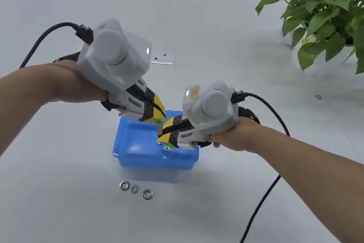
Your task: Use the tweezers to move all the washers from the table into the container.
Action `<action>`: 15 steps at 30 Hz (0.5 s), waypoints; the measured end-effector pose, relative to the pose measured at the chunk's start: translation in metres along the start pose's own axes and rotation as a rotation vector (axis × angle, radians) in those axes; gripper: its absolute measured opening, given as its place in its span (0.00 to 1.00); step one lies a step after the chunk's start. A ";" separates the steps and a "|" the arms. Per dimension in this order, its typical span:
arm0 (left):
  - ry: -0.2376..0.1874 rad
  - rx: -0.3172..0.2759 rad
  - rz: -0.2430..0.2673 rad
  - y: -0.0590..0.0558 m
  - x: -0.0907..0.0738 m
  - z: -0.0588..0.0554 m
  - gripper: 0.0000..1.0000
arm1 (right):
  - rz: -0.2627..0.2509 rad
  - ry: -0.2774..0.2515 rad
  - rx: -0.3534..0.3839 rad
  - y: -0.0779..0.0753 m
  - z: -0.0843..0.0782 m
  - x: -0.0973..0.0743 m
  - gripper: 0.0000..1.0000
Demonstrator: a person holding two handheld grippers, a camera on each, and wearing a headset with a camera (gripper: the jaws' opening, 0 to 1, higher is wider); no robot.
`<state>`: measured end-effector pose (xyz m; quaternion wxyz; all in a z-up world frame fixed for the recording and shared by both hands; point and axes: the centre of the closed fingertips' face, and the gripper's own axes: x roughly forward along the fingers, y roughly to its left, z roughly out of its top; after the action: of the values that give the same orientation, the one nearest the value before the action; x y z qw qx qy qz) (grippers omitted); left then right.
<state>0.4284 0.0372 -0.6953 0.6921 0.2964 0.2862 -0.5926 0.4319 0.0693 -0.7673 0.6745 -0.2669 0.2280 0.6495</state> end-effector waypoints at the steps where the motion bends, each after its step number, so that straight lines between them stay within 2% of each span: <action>1: 0.001 -0.001 0.001 0.001 0.001 0.000 0.05 | 0.001 0.001 0.000 0.000 0.000 0.000 0.10; 15: 0.006 -0.001 -0.003 0.000 0.002 -0.002 0.05 | 0.003 0.005 0.001 0.000 -0.003 0.001 0.11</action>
<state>0.4285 0.0374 -0.6983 0.6905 0.2975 0.2890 -0.5926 0.4318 0.0679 -0.7705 0.6732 -0.2679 0.2307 0.6495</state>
